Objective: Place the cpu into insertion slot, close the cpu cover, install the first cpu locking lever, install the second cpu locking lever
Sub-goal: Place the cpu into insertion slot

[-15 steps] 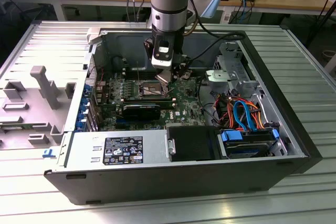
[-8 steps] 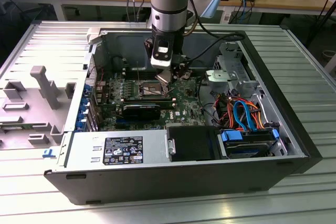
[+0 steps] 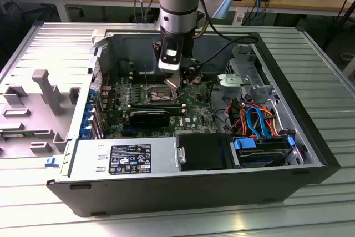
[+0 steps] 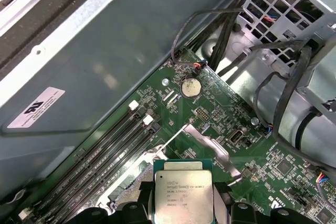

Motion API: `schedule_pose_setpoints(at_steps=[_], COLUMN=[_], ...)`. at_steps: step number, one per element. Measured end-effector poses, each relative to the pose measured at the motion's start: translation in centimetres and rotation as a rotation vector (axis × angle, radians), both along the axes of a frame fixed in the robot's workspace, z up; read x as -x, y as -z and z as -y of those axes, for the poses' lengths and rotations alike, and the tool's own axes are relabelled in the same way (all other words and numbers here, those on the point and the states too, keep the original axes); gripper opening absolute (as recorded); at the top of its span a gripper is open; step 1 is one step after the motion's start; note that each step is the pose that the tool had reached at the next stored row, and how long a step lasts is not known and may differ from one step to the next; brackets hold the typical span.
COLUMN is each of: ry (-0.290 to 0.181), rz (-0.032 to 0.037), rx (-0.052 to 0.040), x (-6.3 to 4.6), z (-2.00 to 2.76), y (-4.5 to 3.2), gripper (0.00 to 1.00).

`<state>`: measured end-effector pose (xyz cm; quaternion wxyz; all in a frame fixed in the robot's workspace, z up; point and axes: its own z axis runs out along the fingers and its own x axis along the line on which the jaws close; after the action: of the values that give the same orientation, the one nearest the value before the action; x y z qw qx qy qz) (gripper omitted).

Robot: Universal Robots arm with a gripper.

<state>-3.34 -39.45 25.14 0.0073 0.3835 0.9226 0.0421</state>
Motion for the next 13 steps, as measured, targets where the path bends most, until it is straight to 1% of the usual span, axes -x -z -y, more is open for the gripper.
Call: schedule_pose_setpoints(at_steps=[13], ry=[0.026], rz=[0.0000], rx=[0.0000], x=[0.00], z=[0.00], y=[0.05], gripper=[0.54])
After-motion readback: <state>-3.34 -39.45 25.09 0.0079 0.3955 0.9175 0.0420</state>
